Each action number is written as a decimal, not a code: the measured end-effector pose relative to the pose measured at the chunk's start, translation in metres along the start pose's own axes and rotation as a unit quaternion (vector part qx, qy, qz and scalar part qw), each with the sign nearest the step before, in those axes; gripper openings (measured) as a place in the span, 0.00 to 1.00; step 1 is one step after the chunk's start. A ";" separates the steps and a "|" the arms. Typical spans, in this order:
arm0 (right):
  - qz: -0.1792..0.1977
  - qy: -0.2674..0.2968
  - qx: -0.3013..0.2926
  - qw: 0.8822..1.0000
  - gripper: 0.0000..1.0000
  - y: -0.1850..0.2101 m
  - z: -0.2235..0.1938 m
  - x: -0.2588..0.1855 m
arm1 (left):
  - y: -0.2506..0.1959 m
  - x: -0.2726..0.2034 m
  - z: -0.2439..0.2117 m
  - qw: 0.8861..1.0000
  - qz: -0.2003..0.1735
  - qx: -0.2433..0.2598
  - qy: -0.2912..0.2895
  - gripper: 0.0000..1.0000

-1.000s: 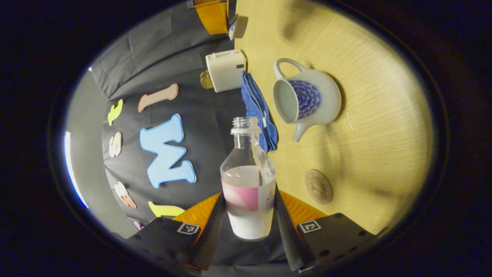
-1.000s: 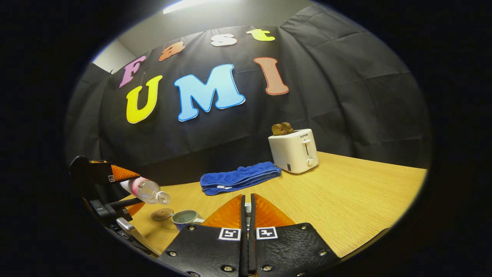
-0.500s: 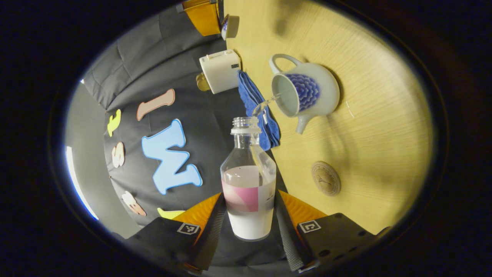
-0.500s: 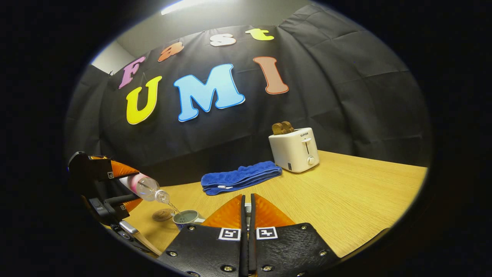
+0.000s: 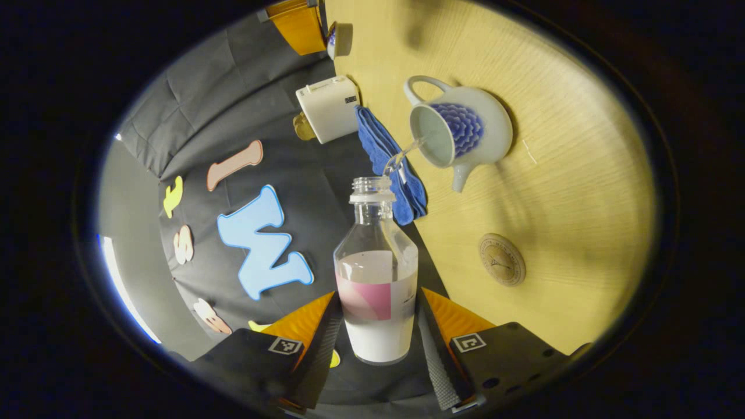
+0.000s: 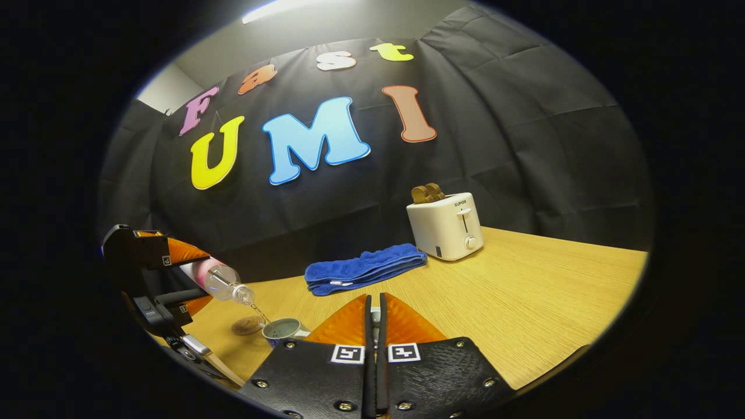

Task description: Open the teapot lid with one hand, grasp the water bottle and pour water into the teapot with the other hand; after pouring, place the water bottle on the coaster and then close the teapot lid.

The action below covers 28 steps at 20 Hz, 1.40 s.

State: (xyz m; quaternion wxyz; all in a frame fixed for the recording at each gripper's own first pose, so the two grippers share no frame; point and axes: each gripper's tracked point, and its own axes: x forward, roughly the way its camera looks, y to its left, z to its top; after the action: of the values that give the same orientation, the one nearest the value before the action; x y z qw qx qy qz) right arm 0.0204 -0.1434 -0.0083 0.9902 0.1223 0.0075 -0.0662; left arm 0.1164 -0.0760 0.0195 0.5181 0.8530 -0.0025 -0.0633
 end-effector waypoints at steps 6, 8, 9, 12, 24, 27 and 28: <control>0.002 0.000 0.002 1.000 0.00 0.000 0.000 -0.001 | 0.007 0.000 -0.002 1.000 0.006 0.021 0.001 0.84; 0.002 0.000 0.002 1.000 0.00 0.000 0.001 -0.001 | 0.009 0.000 -0.002 1.000 0.008 0.027 0.000 0.84; 0.002 0.000 0.003 1.000 0.00 0.000 0.001 0.000 | 0.010 -0.001 -0.001 1.000 0.008 0.030 0.000 0.84; 0.002 0.000 0.003 1.000 0.00 0.000 0.001 -0.001 | 0.011 0.001 0.002 0.999 0.008 0.040 -0.001 0.84; 0.004 0.001 0.005 1.000 0.00 0.000 0.000 -0.001 | 0.015 -0.003 0.004 0.997 0.012 0.082 -0.002 0.84; 0.004 0.001 0.006 1.000 0.00 0.000 0.001 -0.001 | 0.016 -0.005 0.005 0.996 0.012 0.089 -0.004 0.84; 0.005 0.002 0.007 1.000 0.00 0.000 0.000 -0.001 | 0.016 -0.005 0.005 0.996 0.012 0.093 -0.003 0.84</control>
State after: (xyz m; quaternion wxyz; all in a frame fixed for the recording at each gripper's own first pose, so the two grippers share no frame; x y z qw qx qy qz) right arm 0.0195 -0.1430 -0.0080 0.9897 0.1289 0.0080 -0.0614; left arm 0.1120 -0.0877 0.0316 0.4372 0.8972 -0.0205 -0.0594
